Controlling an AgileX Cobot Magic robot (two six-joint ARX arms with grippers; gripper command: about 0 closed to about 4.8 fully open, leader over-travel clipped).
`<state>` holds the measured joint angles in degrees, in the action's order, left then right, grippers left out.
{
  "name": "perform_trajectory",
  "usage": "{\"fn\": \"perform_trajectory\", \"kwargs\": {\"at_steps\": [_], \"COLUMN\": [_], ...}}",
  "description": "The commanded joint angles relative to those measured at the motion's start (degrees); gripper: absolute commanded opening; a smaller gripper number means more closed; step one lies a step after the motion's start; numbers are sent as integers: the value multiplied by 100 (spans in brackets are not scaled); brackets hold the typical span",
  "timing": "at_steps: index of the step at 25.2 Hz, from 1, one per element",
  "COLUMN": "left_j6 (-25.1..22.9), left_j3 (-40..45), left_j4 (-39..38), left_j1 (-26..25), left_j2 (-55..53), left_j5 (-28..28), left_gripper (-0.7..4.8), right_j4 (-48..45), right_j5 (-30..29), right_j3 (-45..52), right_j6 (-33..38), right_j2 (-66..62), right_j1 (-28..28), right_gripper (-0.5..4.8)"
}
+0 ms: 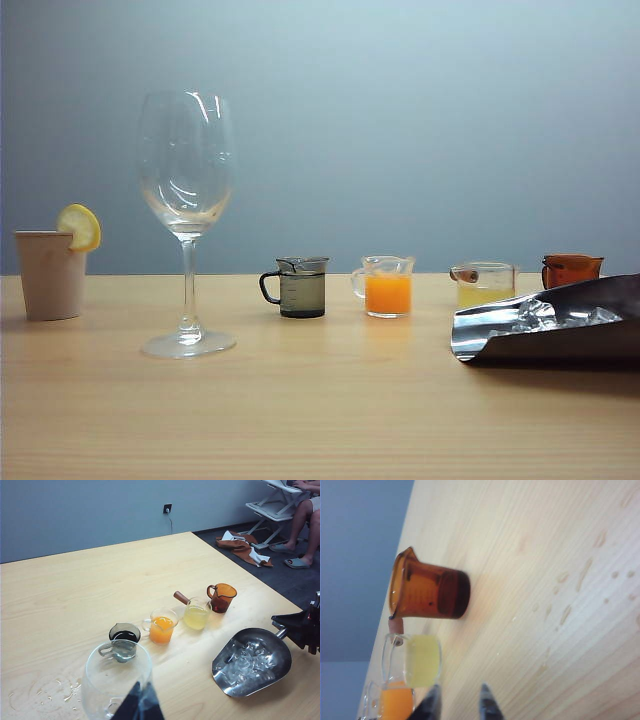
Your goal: Pick up the ice scoop on the desk filled with ice cubes, pour the ice into the goblet, and finally put the scoop back on the table.
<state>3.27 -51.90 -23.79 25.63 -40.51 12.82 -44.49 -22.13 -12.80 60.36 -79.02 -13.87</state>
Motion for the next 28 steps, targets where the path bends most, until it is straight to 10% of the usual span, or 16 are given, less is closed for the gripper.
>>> {"fn": "perform_trajectory", "kwargs": {"at_steps": [1,28], "left_j6": [-24,-26], "left_j3": [-17,-17], "left_j4": [77,74], "left_j1": [-7,-7], "left_j2": [7,7], "left_j5": [-13,-13], "left_gripper": [-6,-6], "right_j4": [-31,-199], "right_j5": [13,-155], "right_j3": [-2,-2], "right_j6": [-42,293], "right_j2": [-2,-63], "right_j1": [4,-7], "right_gripper": [79,-1]}}
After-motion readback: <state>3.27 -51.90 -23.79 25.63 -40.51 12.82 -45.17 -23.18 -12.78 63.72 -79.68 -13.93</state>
